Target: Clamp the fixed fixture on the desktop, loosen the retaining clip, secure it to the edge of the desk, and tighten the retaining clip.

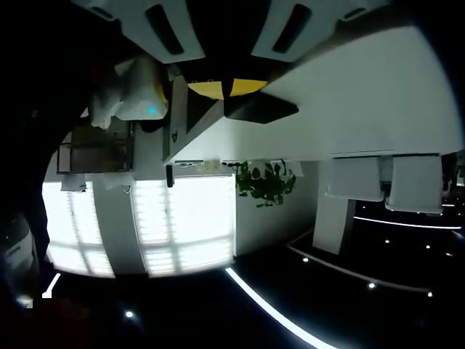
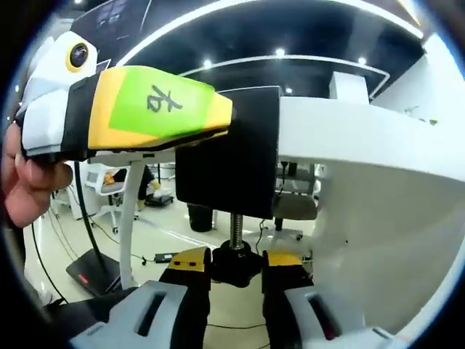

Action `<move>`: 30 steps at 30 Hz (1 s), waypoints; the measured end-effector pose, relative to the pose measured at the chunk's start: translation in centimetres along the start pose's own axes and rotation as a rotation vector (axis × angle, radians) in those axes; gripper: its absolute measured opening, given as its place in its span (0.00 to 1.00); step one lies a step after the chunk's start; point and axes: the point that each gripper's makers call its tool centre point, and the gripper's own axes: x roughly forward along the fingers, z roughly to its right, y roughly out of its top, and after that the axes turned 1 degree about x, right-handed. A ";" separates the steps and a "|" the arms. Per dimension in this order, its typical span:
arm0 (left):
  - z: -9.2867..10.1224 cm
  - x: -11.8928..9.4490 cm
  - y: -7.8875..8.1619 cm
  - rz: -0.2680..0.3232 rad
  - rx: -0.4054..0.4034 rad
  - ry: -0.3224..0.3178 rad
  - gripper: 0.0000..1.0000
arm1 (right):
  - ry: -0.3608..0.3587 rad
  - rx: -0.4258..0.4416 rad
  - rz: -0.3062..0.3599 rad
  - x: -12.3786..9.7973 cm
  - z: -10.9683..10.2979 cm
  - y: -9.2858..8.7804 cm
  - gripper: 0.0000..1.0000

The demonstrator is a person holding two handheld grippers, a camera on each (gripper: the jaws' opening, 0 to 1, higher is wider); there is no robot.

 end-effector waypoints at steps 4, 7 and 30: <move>0.0 0.0 0.0 -0.001 -0.001 0.001 0.02 | 0.115 -0.034 -0.029 0.2 -0.7 -0.2 0.24; 0.0 0.0 0.0 -0.005 0.002 0.000 0.02 | 0.245 -0.078 -0.036 0.5 -0.9 -0.3 0.24; 0.0 0.1 0.0 -0.004 0.001 -0.001 0.02 | 0.314 -0.051 0.003 -0.6 -1.4 -0.2 0.49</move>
